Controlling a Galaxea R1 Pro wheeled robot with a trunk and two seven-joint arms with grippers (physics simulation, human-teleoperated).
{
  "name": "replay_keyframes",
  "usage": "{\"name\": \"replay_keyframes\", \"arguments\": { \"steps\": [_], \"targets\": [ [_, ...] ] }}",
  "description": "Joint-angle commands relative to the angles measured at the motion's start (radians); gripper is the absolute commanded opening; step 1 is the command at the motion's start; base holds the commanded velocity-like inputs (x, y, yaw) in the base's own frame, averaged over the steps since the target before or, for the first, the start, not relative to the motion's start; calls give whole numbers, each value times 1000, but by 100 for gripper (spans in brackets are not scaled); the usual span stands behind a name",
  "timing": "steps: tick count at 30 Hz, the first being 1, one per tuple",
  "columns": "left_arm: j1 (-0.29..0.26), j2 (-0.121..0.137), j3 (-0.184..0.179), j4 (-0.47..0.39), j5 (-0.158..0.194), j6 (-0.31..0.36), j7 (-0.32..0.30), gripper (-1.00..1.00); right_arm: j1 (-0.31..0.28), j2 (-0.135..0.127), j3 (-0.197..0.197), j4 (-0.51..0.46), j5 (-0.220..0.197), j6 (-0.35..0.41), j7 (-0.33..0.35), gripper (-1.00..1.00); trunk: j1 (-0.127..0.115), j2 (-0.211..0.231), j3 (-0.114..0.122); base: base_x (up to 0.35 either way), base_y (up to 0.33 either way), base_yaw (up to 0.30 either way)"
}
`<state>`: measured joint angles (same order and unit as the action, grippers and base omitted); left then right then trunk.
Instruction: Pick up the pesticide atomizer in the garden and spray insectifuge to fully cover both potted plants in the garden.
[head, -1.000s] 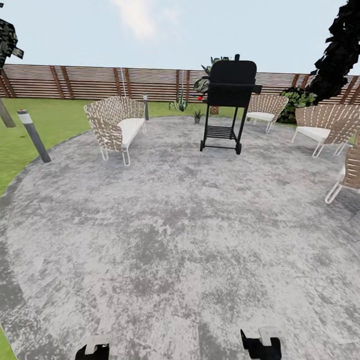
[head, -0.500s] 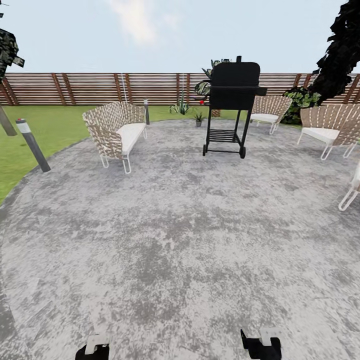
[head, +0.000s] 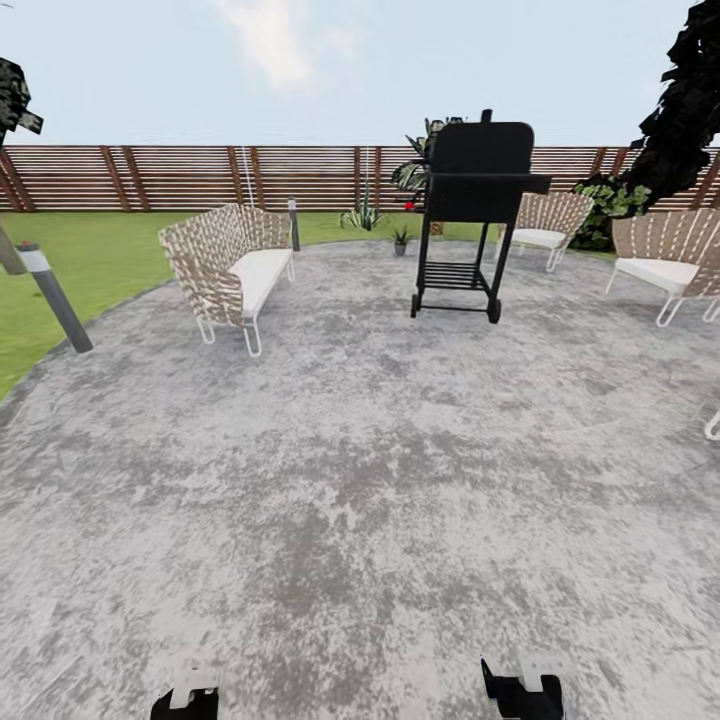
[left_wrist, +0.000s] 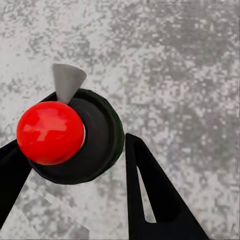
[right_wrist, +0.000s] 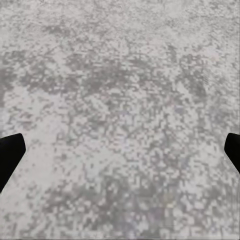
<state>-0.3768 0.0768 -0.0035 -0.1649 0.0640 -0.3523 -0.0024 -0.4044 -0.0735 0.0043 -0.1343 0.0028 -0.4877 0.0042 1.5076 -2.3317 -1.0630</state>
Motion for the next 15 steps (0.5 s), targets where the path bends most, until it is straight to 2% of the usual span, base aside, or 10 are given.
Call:
{"name": "replay_keyframes", "arguments": {
  "steps": [1,15],
  "targets": [
    [-1,0,-1,1,7,-3,-1,-100,-1,0,0,1,0,-3,0,100,0,0,-1,335,72,0],
    [-1,0,-1,1,7,-4,-1,-100,-1,0,0,1,0,-3,0,100,0,0,-1,335,22,0]
  ]
}}
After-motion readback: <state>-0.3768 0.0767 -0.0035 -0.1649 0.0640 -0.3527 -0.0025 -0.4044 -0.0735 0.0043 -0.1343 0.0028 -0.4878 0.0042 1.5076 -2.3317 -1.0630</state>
